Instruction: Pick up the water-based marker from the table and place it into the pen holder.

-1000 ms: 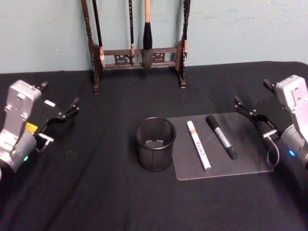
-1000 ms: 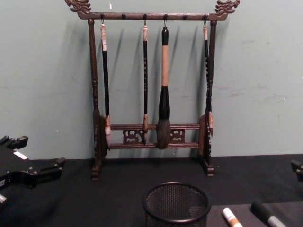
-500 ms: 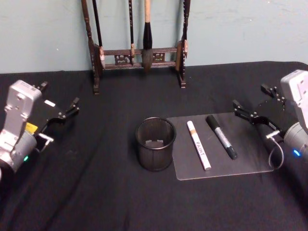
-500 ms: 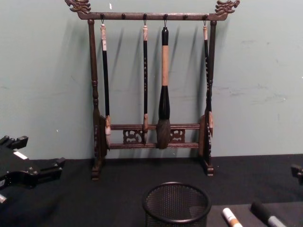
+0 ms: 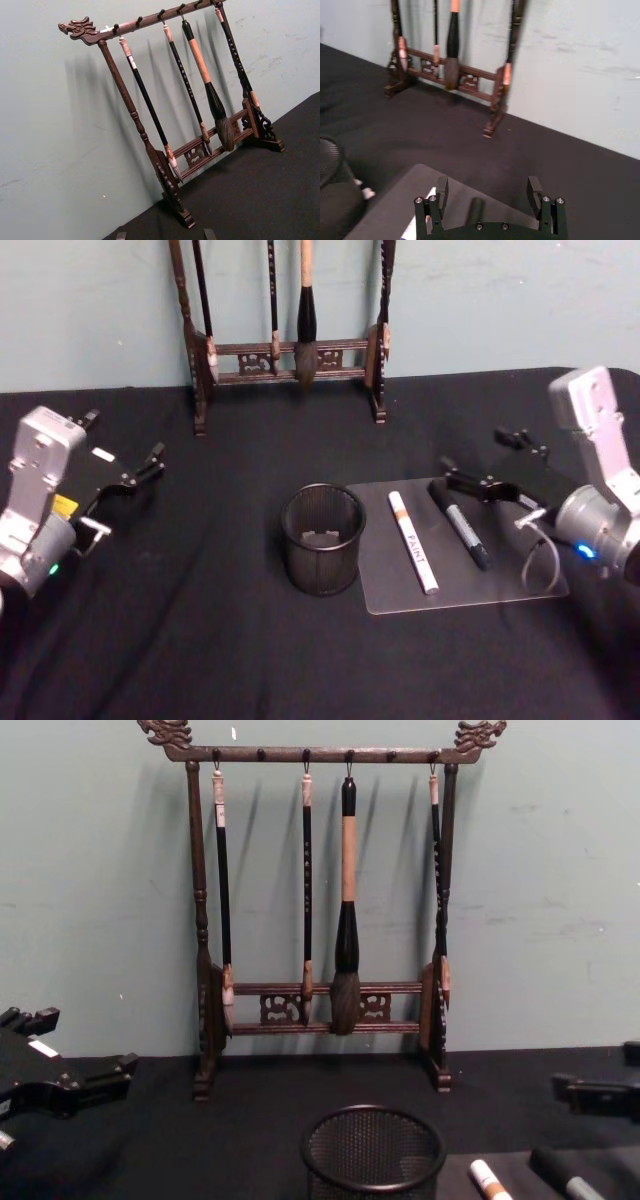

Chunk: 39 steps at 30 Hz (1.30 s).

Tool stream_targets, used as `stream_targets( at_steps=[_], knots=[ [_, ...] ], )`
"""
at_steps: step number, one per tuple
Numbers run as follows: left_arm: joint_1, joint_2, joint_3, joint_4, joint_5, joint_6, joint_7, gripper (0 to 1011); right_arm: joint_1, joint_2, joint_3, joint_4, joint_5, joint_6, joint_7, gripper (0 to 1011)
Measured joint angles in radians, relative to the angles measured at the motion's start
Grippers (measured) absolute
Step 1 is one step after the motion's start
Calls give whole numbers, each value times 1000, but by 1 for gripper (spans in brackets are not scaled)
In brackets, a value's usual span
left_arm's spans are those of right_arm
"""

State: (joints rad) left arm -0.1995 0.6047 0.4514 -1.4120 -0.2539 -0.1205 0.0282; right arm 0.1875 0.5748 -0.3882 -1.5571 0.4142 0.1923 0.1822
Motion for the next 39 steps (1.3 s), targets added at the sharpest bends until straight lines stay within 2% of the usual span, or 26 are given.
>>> stream_targets(
  at_steps=[11, 19, 28, 39],
  knots=[
    [0, 0, 0, 0, 0, 0, 0, 1001, 41, -60, -50, -12, -38, 93, 25, 1000],
    [0, 0, 0, 0, 0, 0, 0, 1001, 66, -101, -84, 11, -80, 169, 26, 1000],
    [0, 0, 0, 0, 0, 0, 0, 1001, 83, -133, -99, 42, -103, 247, 34, 1000],
    [0, 0, 0, 0, 0, 0, 0, 1001, 89, -160, -99, 80, -128, 283, 51, 1000]
  ],
)
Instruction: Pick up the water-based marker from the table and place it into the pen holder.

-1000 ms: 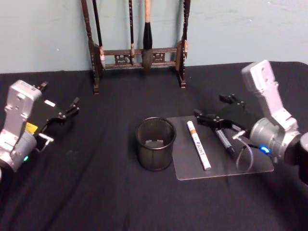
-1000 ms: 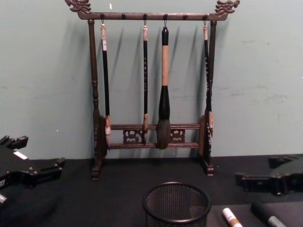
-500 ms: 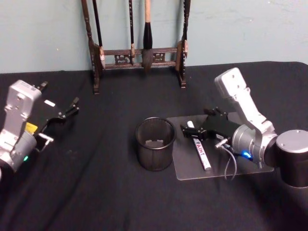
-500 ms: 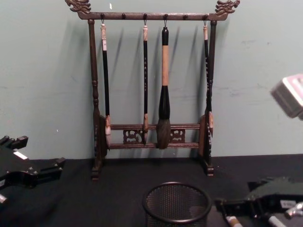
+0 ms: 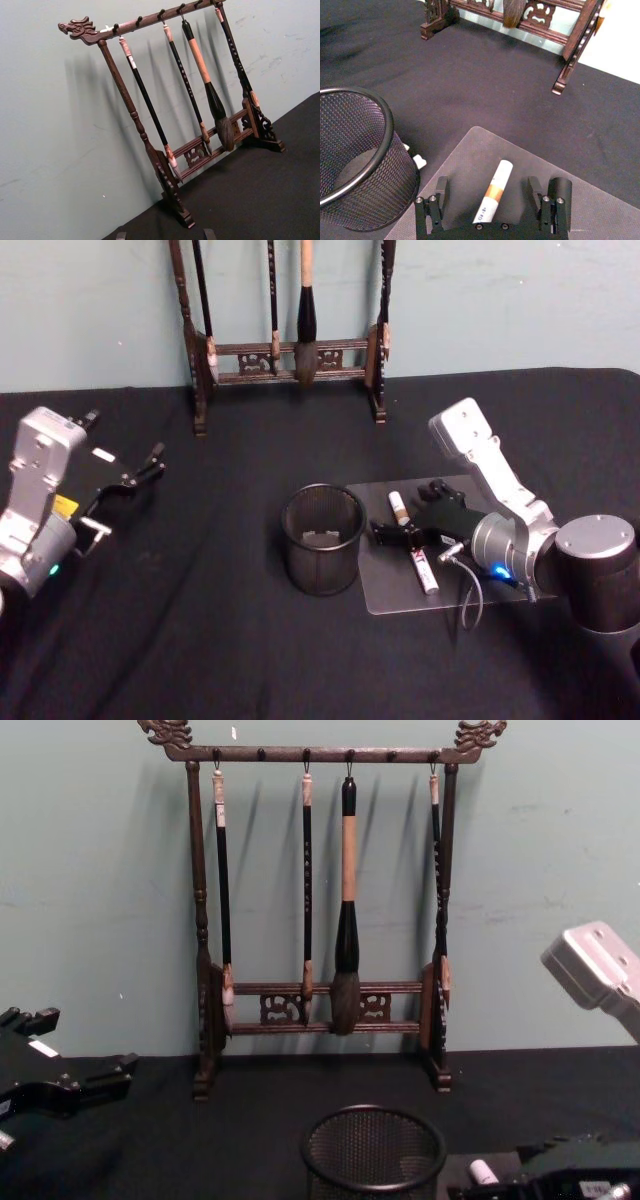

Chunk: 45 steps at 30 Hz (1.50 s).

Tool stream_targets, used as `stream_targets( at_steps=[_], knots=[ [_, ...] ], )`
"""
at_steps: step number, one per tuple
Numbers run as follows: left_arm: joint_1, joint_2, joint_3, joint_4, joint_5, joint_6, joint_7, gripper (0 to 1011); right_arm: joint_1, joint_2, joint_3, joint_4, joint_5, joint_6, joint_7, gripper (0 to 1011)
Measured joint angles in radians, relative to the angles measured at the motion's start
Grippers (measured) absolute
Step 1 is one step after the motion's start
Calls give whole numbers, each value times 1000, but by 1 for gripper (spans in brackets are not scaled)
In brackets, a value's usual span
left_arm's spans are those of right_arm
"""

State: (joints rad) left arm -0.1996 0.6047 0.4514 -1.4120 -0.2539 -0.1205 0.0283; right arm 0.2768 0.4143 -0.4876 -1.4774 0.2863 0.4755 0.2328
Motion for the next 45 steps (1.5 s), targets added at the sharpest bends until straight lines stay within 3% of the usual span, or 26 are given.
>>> stream_targets(
  at_steps=[21, 45],
  knots=[
    [0, 0, 0, 0, 0, 0, 0, 1001, -35, -21, 38, 11, -26, 15, 31, 1000],
    [0, 0, 0, 0, 0, 0, 0, 1001, -38, -52, 68, 24, -73, 15, 68, 1000]
  ],
)
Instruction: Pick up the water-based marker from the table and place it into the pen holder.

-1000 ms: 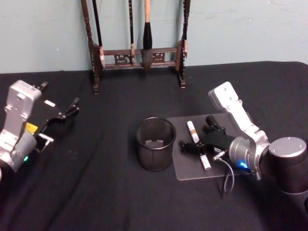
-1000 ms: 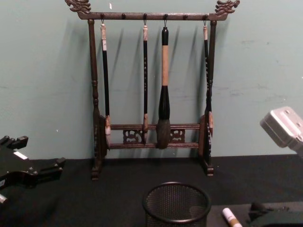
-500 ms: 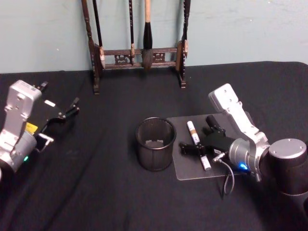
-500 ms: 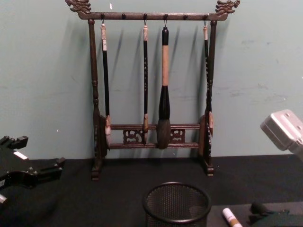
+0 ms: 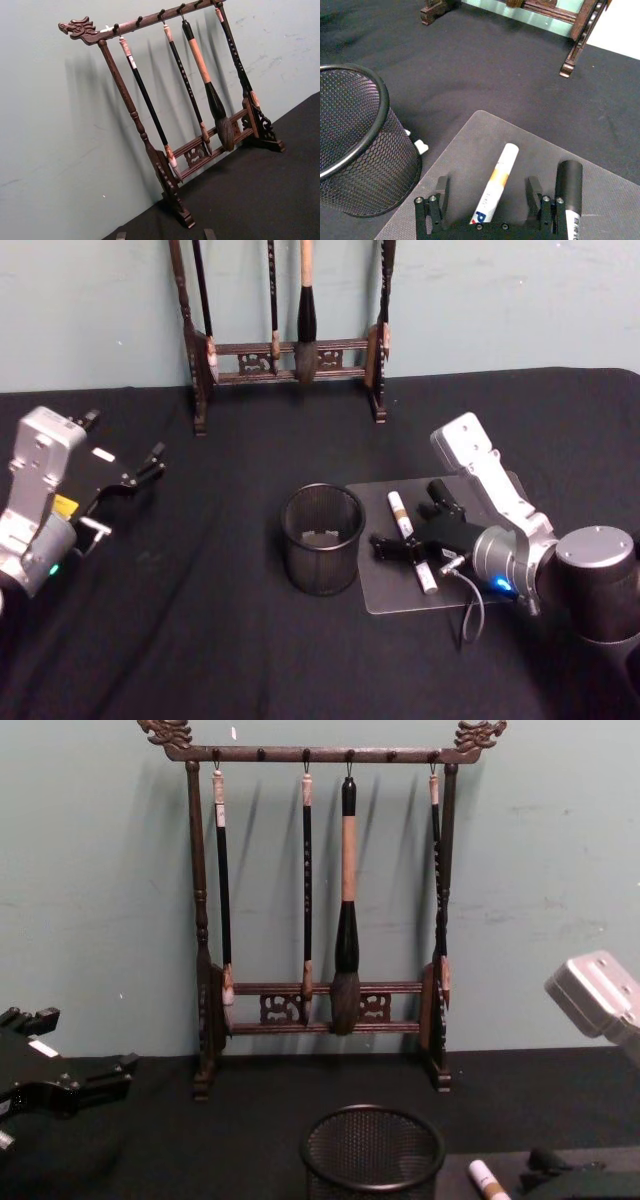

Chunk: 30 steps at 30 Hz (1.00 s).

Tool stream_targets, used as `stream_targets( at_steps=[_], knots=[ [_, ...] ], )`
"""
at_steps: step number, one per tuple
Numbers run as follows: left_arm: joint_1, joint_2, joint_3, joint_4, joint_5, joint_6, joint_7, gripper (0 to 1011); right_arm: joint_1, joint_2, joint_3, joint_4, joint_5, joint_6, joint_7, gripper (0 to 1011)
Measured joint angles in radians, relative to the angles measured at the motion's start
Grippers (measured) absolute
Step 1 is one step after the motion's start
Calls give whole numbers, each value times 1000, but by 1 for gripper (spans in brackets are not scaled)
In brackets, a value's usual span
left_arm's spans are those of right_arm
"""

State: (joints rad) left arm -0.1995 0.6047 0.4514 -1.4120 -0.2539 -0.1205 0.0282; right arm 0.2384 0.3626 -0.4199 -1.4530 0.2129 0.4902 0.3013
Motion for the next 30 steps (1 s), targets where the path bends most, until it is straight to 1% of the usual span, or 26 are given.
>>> stream_targets(
  at_steps=[18, 30],
  knots=[
    [0, 0, 0, 0, 0, 0, 0, 1001, 5, -26, 23, 18, -30, -10, 27, 1000],
    [0, 0, 0, 0, 0, 0, 0, 1001, 3, -34, 31, 23, -43, -9, 41, 1000]
  ],
)
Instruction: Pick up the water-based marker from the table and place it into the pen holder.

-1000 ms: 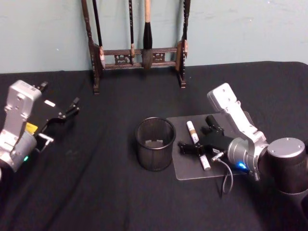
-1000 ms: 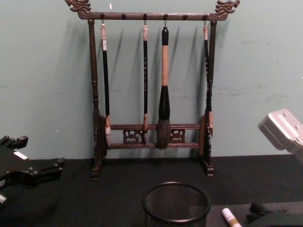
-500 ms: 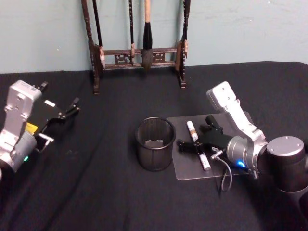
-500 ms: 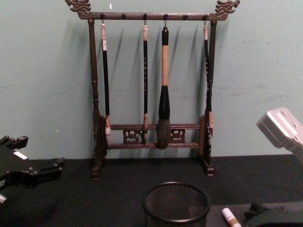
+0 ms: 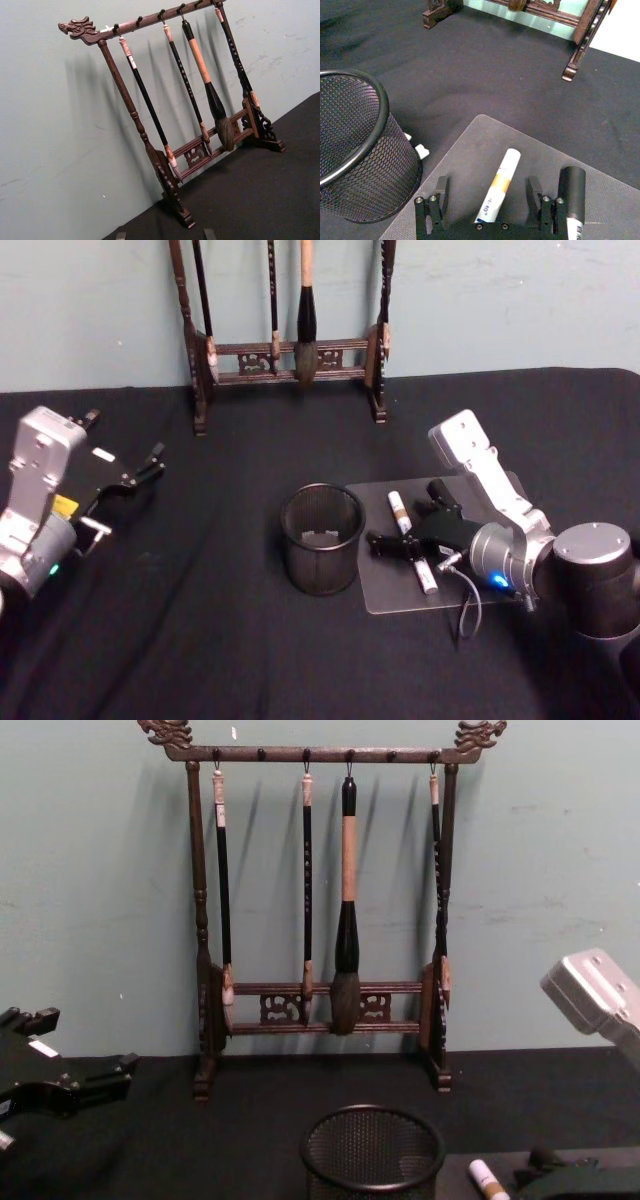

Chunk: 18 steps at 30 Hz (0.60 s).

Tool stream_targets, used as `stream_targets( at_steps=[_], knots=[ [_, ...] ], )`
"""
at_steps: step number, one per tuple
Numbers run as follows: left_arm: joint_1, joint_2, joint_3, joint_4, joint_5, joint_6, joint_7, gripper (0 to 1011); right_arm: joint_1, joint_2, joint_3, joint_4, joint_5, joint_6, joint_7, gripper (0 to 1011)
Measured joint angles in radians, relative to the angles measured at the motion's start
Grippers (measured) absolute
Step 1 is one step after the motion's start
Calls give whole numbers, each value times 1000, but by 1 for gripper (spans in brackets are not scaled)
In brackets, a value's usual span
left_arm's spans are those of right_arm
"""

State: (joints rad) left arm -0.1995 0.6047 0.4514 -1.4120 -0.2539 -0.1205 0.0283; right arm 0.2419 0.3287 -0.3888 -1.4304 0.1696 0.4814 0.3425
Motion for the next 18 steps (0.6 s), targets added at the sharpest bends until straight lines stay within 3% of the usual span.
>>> stream_targets(
  at_steps=[14, 18],
  knots=[
    [0, 0, 0, 0, 0, 0, 0, 1001, -3, 0, 1, -3, -5, -3, 3, 1000],
    [0, 0, 0, 0, 0, 0, 0, 1001, -2, 1, 1, -4, -4, -2, 2, 930]
  ],
)
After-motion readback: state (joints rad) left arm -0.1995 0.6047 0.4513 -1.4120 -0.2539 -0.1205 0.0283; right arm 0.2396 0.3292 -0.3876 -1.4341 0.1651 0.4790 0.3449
